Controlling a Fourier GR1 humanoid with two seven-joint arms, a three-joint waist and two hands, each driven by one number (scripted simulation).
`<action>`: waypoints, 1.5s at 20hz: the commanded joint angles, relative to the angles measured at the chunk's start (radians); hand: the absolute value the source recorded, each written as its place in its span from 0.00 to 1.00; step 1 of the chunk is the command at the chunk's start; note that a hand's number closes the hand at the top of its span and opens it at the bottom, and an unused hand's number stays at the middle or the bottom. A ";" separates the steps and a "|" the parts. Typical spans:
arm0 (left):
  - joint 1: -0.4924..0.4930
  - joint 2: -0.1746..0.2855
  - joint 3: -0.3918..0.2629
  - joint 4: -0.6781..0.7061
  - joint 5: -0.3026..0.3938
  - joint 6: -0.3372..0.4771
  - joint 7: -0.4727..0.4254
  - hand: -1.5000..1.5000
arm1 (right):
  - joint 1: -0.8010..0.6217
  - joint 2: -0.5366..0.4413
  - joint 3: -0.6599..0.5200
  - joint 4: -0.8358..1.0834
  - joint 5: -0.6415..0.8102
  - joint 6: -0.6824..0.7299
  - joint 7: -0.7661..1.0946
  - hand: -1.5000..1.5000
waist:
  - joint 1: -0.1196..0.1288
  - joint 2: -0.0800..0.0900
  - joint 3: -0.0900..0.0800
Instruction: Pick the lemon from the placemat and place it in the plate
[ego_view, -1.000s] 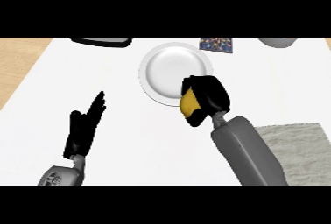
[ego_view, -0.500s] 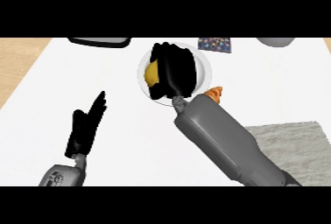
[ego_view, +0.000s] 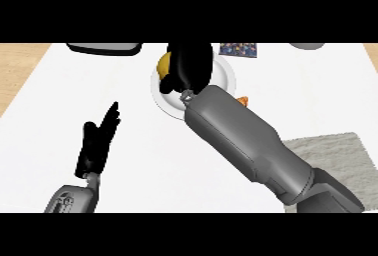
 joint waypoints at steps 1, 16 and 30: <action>-0.004 0.002 0.010 -0.015 -0.007 0.011 0.004 0.50 | -0.051 0.002 0.028 0.145 -0.081 -0.078 0.001 1.00 | -0.005 0.002 0.000; 0.004 0.019 0.028 -0.037 0.014 -0.023 0.029 0.50 | -0.049 0.002 -0.138 0.440 -0.373 0.136 -0.339 1.00 | -0.009 0.012 0.002; 0.034 0.018 0.032 -0.049 0.002 -0.015 0.009 0.50 | -0.003 0.002 -0.332 0.363 -0.582 0.035 -0.782 0.00 | -0.036 0.003 0.006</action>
